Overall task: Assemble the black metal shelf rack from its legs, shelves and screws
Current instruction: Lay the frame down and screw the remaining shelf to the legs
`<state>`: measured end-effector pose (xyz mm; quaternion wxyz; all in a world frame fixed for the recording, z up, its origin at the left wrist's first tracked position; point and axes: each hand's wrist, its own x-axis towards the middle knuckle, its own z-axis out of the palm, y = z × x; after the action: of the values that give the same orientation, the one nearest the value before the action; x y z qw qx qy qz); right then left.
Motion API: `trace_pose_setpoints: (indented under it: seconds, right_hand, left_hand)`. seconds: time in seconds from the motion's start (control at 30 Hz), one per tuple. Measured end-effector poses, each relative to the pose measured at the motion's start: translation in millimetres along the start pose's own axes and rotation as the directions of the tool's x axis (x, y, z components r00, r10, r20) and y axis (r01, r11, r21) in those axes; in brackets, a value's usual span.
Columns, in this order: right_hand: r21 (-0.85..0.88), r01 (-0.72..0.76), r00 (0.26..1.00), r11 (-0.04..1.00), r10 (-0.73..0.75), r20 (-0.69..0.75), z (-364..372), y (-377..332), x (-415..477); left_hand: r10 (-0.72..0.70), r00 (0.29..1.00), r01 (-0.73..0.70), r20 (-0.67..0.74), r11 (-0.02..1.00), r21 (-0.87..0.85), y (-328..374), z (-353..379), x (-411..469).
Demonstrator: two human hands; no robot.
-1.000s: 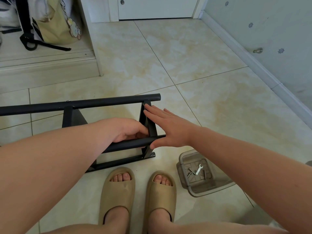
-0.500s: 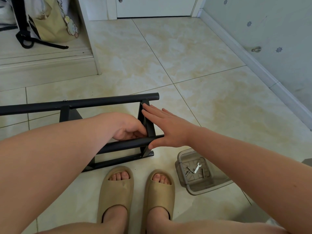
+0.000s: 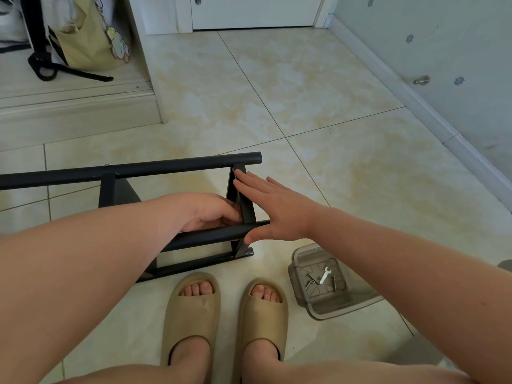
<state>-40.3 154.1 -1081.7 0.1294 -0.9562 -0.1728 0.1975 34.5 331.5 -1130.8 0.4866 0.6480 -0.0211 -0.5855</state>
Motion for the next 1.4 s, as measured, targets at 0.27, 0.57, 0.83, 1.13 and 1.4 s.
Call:
trace_pose_setpoints:
  seconds: [0.27, 0.57, 0.83, 1.13, 1.4]
  right_hand:
    - [-0.002, 0.005, 1.0, 1.0, -0.005, -0.016, 1.3, 0.8, 0.0]
    - [0.015, 0.016, 1.0, 1.0, -0.016, -0.025, 3.7, -0.9, -3.7]
    - [0.009, 0.018, 0.999, 1.0, -0.018, -0.032, 5.1, 0.0, -2.7]
    - [0.003, 0.001, 1.0, 1.0, -0.001, -0.023, 0.8, 0.8, 0.5]
    - [0.005, 0.002, 1.0, 1.0, -0.002, -0.022, 1.1, 0.9, -0.8]
  left_hand:
    - [-0.066, 0.997, 0.07, -0.039, 0.993, 0.098, 11.6, 3.6, -3.4]
    - [-0.125, 0.992, 0.128, -0.032, 0.986, 0.102, 22.6, 8.0, -4.7]
    - [-0.115, 0.992, 0.119, -0.057, 0.99, 0.072, 22.8, 10.2, -6.2]
    - [-0.097, 0.995, 0.096, 0.018, 0.994, 0.045, 13.1, 0.1, -11.3]
    - [-0.05, 0.999, 0.05, 0.005, 0.998, 0.045, 11.4, 2.3, -7.8]
